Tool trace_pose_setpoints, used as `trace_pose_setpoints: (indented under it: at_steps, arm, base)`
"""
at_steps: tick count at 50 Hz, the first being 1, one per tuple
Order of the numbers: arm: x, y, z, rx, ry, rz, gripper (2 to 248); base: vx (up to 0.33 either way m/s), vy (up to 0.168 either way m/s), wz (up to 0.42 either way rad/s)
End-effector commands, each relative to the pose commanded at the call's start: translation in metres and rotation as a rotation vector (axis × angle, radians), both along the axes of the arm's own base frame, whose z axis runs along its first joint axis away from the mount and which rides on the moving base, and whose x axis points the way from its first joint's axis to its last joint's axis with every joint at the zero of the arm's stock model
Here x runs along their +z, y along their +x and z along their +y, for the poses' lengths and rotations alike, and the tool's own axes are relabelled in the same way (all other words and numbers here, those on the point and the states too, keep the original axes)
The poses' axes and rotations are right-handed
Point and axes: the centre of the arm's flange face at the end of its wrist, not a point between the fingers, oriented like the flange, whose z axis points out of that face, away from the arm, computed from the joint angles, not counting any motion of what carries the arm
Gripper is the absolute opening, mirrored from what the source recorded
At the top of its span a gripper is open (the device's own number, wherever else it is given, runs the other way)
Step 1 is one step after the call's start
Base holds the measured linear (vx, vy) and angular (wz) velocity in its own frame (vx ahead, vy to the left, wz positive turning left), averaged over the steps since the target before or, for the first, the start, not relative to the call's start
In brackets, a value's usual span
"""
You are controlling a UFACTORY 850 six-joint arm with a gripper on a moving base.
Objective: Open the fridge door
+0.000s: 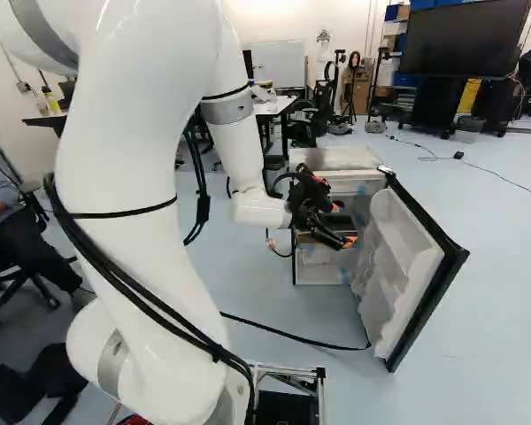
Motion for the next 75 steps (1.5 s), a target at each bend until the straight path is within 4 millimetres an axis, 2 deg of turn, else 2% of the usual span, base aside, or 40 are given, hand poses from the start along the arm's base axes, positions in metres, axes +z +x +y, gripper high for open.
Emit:
trace_pose_setpoints:
  at_steps: [37, 75]
  arm:
    - [0.018, -0.011, 0.032, 0.239, -0.025, -0.002, 247]
    - [0.039, -0.043, 0.091, 0.671, -0.092, 0.007, 247]
  base:
    - [0.0, 0.0, 0.0]
    - [0.0, 0.0, 0.0]
